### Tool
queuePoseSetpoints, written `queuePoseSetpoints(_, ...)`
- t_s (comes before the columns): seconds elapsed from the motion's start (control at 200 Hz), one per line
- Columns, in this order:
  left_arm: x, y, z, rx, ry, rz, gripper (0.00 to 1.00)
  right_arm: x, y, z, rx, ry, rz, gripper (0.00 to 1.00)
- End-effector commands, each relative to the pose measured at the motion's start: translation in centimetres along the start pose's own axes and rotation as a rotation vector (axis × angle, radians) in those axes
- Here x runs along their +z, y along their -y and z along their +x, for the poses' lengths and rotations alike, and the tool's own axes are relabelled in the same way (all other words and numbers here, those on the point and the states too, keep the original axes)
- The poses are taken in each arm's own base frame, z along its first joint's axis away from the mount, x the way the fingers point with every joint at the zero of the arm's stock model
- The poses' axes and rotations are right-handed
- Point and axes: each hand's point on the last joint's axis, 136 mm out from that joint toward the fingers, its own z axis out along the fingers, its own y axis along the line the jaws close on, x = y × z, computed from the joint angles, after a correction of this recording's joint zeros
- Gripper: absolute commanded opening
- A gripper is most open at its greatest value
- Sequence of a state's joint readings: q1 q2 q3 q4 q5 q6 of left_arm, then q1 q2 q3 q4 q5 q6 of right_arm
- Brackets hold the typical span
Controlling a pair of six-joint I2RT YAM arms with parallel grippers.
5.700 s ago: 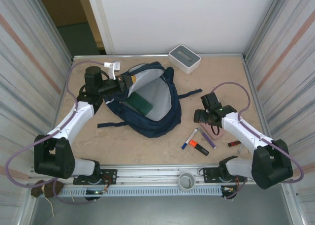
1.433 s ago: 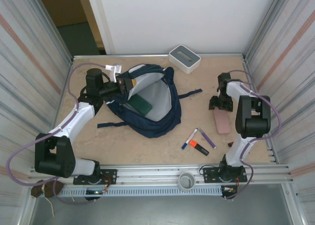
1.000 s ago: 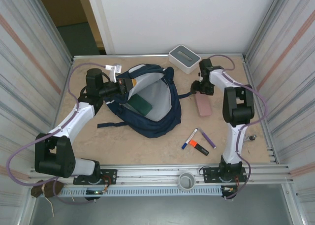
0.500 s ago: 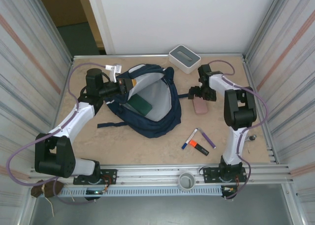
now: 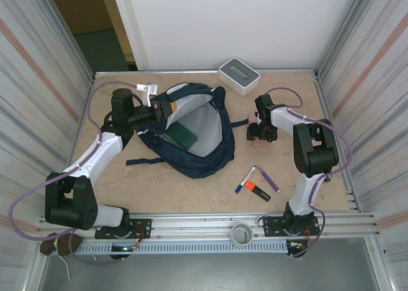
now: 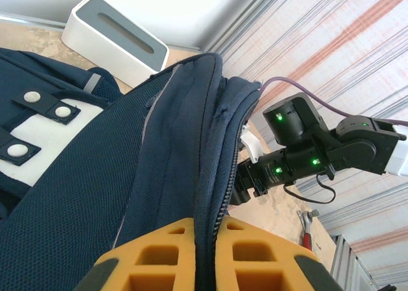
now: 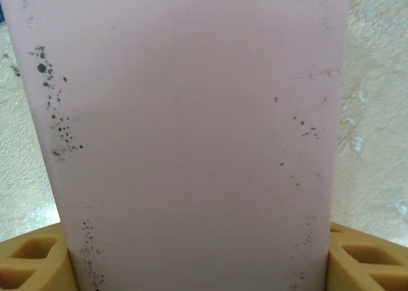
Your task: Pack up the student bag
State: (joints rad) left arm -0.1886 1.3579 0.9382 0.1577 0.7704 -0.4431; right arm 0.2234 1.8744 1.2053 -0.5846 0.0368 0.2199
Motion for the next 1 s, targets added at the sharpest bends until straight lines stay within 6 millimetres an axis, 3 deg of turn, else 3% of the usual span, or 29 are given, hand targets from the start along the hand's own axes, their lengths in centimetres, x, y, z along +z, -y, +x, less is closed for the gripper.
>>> queuePoseSetpoints(0.0, -0.8, 1.2, -1.9, 0.036, 0.044, 0.025, 0.0, -3.8, -0.6, -0.7, -0.028, 0.111, -0.026, 0.55)
queuePoseSetpoints(0.165, -0.8, 1.7, -2.6, 0.053, 0.056, 0.037, 0.0, -9.7, -6.1, 1.4, -0.166, 0.204, -0.237, 0.48)
queuePoseSetpoints(0.341, -0.7, 2.0, -3.3, 0.066, 0.061, 0.051, 0.0, -12.6, -11.7, 4.2, -0.313, 0.173, -0.402, 0.46)
queuePoseSetpoints(0.566, -0.6, 2.6, -4.1, 0.07, 0.068, 0.072, 0.0, -11.9, -18.2, 4.7, -0.456, 0.108, -0.496, 0.46)
queuePoseSetpoints(0.787, -0.5, 2.8, -4.3, 0.068, 0.067, 0.082, 0.0, -9.6, -21.8, 0.8, -0.466, 0.101, -0.468, 0.51)
queuePoseSetpoints(0.997, -0.5, 2.7, -4.2, 0.06, 0.067, 0.085, 0.0, -8.9, -23.9, -2.5, -0.375, 0.186, -0.488, 0.75)
